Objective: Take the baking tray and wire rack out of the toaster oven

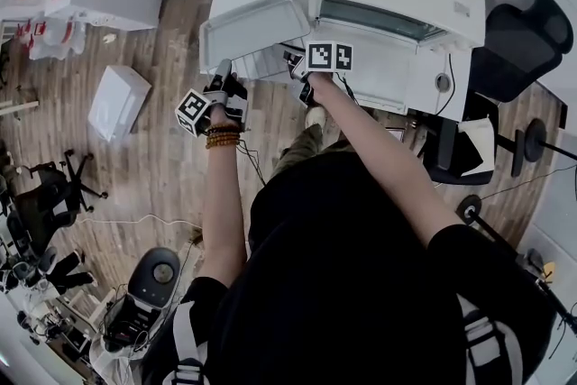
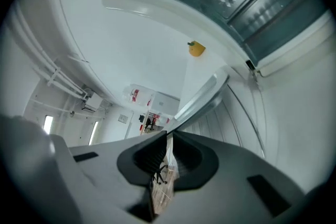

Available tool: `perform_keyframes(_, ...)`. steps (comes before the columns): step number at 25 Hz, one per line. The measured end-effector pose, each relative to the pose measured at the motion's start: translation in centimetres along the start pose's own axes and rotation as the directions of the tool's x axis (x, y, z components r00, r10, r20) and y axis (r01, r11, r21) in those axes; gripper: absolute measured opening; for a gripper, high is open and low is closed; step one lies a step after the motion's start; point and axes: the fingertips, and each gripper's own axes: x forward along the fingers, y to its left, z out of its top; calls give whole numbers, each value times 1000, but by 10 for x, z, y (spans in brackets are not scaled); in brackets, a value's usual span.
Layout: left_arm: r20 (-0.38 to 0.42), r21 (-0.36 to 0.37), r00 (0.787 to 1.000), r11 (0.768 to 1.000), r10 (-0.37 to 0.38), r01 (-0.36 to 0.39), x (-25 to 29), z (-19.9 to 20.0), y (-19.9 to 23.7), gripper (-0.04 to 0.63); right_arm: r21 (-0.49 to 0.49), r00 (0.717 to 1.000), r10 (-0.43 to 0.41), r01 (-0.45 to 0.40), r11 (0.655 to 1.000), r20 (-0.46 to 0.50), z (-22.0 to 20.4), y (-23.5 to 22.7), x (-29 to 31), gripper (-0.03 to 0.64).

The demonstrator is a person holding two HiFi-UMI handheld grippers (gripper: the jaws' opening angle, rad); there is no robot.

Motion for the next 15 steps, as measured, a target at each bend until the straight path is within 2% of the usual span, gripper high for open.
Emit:
perform_keyframes(5,-51,-23,995,996,85,-86,-5,-18,31,41,72,992,-109,114,991,-71,-23,-32,-2,48)
perform_keyframes(9,-70,-23,983,985,170,-172,-11,-23,49,51,-4,968,-195,197,980,-159,-39,-47,-3,49)
perform_keyframes(11,-85,8,973,977,214,-214,-12,-24,54,149,-12,958,-237,238,971,-164,-41,-53,-8,49)
perform_keyframes(12,-88,31,967,971,239,-238,-14,-24,56,150,0,955,-251,254,967,-159,-42,-56,-11,66)
perform_keyframes(14,-83,86,954,955,290,-283,-21,-20,57,158,18,954,-258,264,964,-151,-44,-57,-17,203)
perform_keyframes(15,-80,111,949,949,304,-295,-23,-18,57,160,15,955,-259,264,964,-146,-45,-57,-19,206)
